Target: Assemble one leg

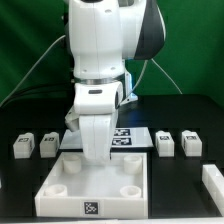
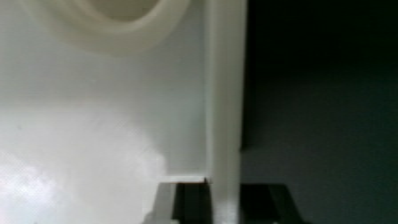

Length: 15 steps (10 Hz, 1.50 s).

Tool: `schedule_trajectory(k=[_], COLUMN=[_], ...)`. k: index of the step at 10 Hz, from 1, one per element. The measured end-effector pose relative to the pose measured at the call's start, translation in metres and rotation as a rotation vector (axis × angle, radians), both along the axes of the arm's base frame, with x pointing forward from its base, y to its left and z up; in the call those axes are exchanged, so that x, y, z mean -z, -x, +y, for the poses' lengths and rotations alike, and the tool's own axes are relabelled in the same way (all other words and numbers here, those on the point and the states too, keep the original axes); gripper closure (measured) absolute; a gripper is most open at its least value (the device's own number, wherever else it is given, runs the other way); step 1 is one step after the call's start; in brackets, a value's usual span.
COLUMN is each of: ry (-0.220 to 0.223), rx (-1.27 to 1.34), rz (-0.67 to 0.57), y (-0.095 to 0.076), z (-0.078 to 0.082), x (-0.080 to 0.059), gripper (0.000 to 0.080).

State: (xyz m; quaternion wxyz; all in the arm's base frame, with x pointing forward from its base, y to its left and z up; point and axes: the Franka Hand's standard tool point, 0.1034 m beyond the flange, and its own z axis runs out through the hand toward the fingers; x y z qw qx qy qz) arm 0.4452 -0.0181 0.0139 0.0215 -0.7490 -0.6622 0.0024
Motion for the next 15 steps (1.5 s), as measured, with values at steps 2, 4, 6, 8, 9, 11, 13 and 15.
schedule_trajectory(k=[2, 4, 6, 8, 9, 11, 13, 15], ry=[0.0, 0.0, -0.005, -0.026, -0.041, -0.062, -0.065, -0.062], rx=[0.0, 0.0, -0.05, -0.099, -0.125, -0.115, -0.082, -0.079], rz=[0.0, 0.0, -0.013, -0.024, -0.033, -0.046, -0.041, -0.019], y=[0.0, 0.0, -0.007, -0.02, -0.031, -0.044, -0.051, -0.051], z=[0.0, 0.0, 0.018, 0.047, 0.064, 0.087, 0.09, 0.09], x=[0.0, 0.0, -0.003, -0.004, -0.004, -0.004, 0.0, 0.0], gripper=[0.0741, 0.0741, 0.0741, 0.0741, 0.0741, 0.0741, 0.0741, 0.0741])
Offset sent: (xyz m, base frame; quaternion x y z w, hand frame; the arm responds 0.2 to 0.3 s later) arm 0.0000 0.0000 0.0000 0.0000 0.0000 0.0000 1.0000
